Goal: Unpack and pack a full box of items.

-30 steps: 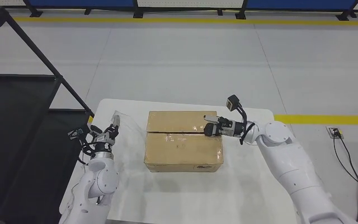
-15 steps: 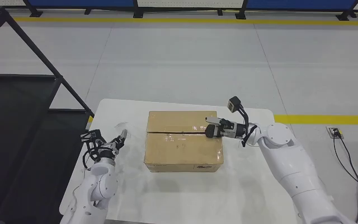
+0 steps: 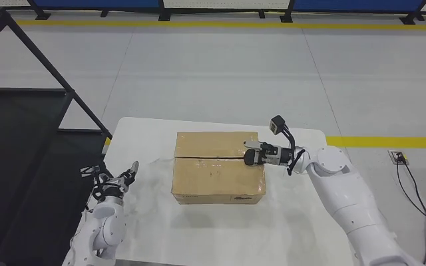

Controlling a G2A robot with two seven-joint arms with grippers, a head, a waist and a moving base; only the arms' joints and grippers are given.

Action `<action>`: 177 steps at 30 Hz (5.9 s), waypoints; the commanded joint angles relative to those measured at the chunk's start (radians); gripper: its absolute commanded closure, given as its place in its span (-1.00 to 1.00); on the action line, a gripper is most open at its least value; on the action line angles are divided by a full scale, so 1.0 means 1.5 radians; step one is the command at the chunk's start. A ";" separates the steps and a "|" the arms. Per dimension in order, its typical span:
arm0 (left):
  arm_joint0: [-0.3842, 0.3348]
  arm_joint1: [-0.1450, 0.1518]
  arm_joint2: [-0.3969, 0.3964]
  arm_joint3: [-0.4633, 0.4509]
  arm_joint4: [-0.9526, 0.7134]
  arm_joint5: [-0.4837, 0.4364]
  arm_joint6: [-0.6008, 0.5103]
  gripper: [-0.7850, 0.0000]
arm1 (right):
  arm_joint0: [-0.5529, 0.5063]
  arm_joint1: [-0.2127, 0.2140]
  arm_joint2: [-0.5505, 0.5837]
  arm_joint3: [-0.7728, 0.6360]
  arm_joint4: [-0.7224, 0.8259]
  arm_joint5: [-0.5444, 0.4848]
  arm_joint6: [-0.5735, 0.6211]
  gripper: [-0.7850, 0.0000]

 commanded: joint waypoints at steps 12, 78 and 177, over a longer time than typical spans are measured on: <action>0.039 -0.017 -0.065 -0.052 -0.515 -0.089 -0.083 -1.00 | 0.011 -0.003 -0.012 0.004 -0.005 0.005 -0.001 -1.00; -0.165 -0.060 0.053 0.184 -0.960 -0.084 -0.044 -1.00 | 0.010 0.005 -0.011 0.002 -0.020 0.021 -0.009 -1.00; -0.092 -0.059 0.003 0.055 -0.927 -0.267 -0.139 -1.00 | -0.005 0.015 -0.022 -0.053 -0.049 0.050 -0.022 -1.00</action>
